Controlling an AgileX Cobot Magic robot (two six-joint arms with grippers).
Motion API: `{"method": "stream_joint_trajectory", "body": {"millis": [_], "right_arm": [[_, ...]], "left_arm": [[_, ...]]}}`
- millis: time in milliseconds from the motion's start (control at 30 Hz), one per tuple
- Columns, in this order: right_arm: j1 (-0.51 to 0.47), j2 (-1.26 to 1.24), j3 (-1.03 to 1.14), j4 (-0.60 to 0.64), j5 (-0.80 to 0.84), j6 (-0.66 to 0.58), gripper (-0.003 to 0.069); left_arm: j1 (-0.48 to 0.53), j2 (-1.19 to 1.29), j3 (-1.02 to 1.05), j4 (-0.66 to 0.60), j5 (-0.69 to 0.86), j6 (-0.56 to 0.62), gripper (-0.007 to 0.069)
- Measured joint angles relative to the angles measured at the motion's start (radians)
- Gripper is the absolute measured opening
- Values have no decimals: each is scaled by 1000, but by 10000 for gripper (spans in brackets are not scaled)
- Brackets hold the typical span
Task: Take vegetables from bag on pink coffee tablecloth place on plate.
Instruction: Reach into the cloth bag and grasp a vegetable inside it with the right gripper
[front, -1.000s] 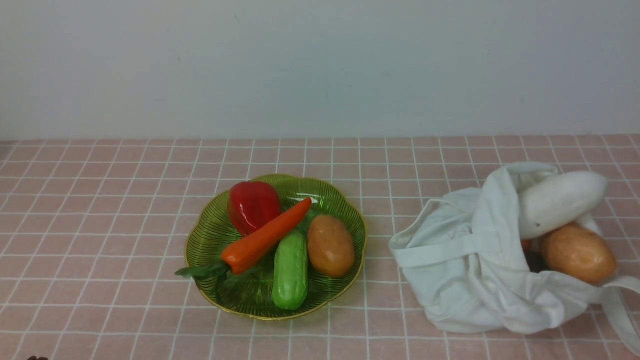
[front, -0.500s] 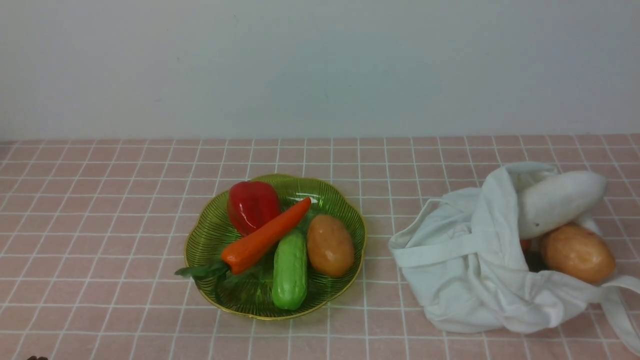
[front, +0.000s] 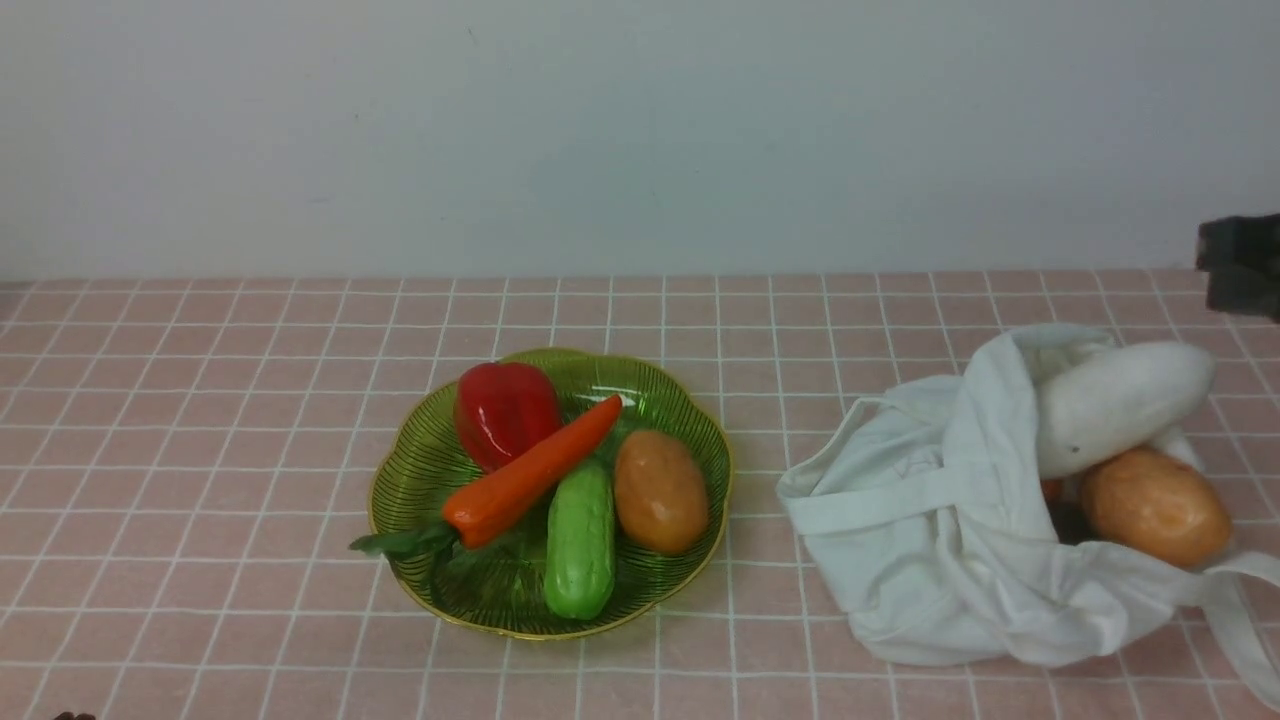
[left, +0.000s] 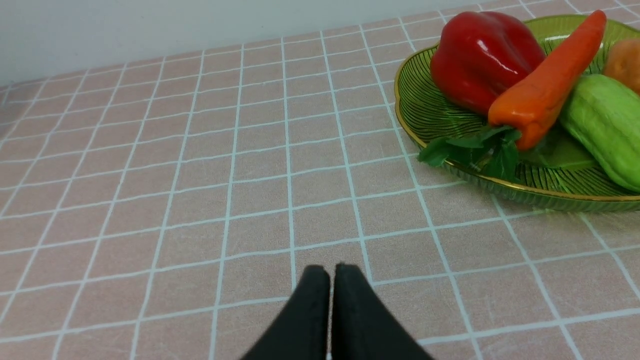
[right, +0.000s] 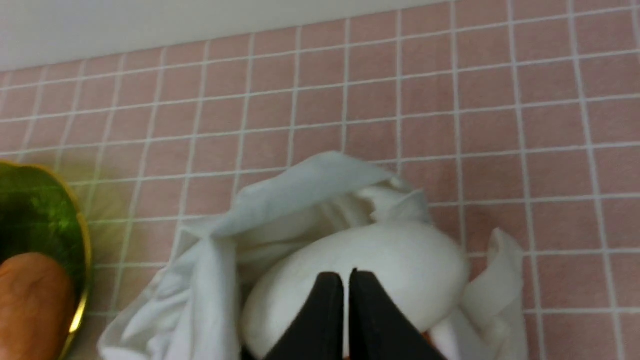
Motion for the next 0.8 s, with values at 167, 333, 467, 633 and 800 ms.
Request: {"method": "stream_joint_trajectory", "body": {"millis": [167,333,467,633,800], "right_arm": [[-56,108,-61,12,25,57,236],[-68,193,-65,55,46,77,531],[-68,237,-65,57,48,82,667],[-68,268,-65,95,52,82,690],[-68,287,-65,155,64,74,634]], "left_arm": [[0,0,0,0,0,0,-5],[0,0,0,0,0,0,-5],[0,0,0,0,0,0,-5],[0,0,0,0,0,0,-5],[0,0,0,0,0,0,-5]]}}
